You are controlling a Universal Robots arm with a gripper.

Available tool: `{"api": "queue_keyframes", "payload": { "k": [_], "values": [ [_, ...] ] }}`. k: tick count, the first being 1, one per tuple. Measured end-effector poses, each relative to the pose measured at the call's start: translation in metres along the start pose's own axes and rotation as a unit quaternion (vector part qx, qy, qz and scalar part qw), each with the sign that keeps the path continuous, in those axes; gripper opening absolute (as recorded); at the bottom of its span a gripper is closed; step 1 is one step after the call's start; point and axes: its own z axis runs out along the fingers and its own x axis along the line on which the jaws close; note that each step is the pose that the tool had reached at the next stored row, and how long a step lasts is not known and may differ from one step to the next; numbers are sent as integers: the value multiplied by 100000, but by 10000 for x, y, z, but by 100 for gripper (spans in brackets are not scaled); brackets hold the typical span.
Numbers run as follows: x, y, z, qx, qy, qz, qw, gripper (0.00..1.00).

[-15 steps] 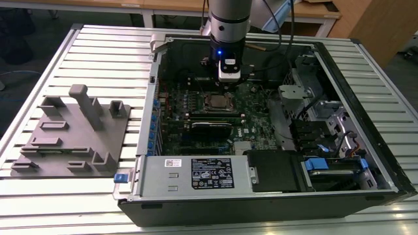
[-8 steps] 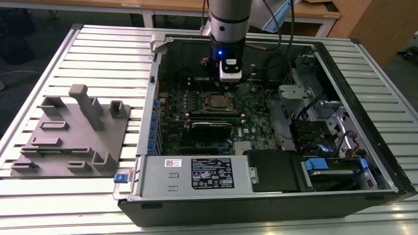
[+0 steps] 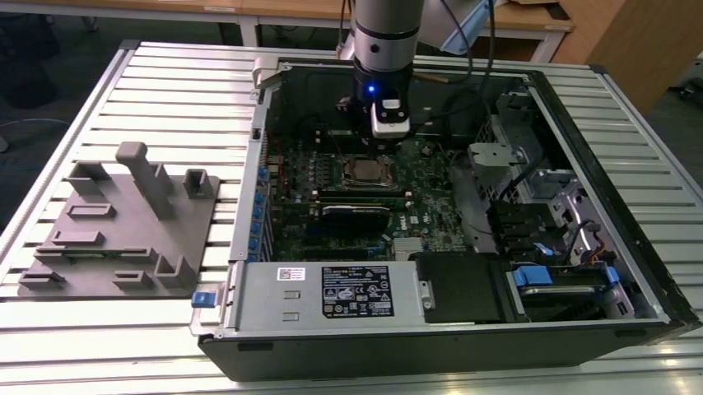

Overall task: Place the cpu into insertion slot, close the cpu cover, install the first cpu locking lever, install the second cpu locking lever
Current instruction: 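Close the cpu cover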

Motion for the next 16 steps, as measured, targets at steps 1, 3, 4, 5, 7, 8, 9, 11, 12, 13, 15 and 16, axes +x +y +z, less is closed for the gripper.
{"api": "queue_keyframes", "payload": {
  "k": [1, 3, 4, 5, 7, 8, 9, 11, 12, 13, 15, 16],
  "values": [
    [0, 0, 0, -18, 19, -551, 99998, 10],
    [0, 0, 0, -26, 29, -720, 99997, 10],
    [0, 0, 0, -27, 29, -726, 99997, 10],
    [0, 0, 0, -25, 30, -728, 99997, 10],
    [0, 0, 0, -27, 30, -736, 99997, 10],
    [0, 0, 0, -33, 34, -846, 99996, 10],
    [0, 0, 0, -46, 48, -1179, 99993, 10],
    [0, 0, 1, -92, 89, -2232, 99975, 10],
    [0, 0, 1, -119, 116, -2836, 99960, 10],
    [0, 0, 2, -145, 143, -3510, 99938, 10],
    [0, 0, 4, -215, 206, -5112, 99869, 10],
    [0, 0, 5, -250, 242, -5942, 99823, 10]
  ]
}}
